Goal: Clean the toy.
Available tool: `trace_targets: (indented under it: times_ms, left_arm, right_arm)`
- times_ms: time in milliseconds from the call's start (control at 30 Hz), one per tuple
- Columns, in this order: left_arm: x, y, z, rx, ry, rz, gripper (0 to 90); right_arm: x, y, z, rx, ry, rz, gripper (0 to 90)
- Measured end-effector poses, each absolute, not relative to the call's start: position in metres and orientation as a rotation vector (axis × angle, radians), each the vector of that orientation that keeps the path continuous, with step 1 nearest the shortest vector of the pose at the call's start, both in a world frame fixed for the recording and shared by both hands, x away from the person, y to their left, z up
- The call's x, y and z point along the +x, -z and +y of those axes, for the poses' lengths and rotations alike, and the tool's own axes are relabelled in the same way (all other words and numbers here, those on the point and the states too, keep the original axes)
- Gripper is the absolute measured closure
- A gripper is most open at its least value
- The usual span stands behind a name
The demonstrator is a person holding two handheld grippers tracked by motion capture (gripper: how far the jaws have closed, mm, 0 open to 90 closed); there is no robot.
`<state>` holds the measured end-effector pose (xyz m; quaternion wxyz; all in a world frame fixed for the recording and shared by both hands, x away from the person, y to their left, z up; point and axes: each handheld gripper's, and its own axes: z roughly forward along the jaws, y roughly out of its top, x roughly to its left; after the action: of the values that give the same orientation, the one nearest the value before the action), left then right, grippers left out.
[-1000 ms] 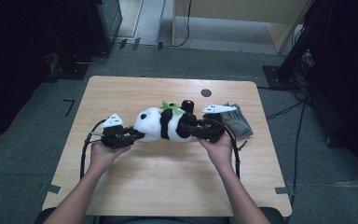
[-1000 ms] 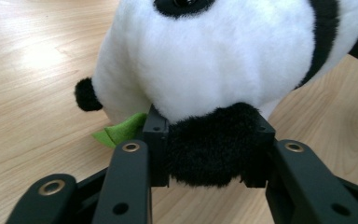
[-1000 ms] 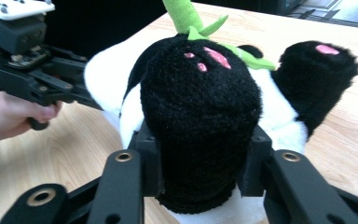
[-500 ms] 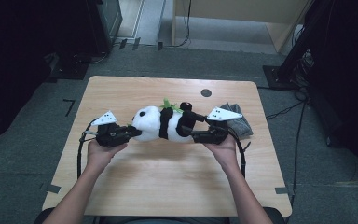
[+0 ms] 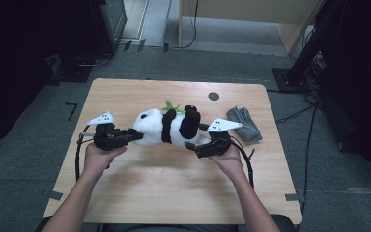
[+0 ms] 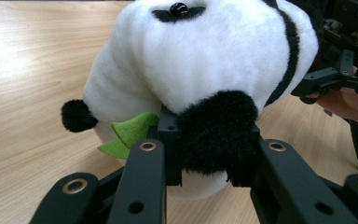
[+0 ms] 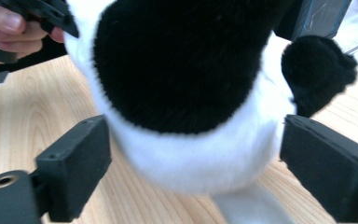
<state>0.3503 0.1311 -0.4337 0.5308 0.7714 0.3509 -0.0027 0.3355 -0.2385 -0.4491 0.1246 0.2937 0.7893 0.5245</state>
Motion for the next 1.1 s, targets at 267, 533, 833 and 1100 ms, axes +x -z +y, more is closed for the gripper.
trace_targets:
  times_ms: [267,533,833,1100]
  left_arm:
    - [0.35,0.436,0.121,1.862,0.049,0.836,72.7]
    - [0.351,0.437,0.121,1.863,0.07,0.837,72.7]
    - [0.348,0.439,0.117,1.884,-0.026,0.828,65.2]
    - [0.346,0.441,0.119,1.834,-0.162,0.728,38.1]
  right_arm:
    - [0.338,0.457,-0.23,0.864,-1.476,2.309,0.0]
    - [0.337,0.462,-0.219,0.821,-1.384,2.291,5.2]
    - [0.333,0.455,-0.221,0.812,-1.336,2.289,37.3]
    - [0.337,0.444,-0.232,0.92,-1.39,2.282,44.7]
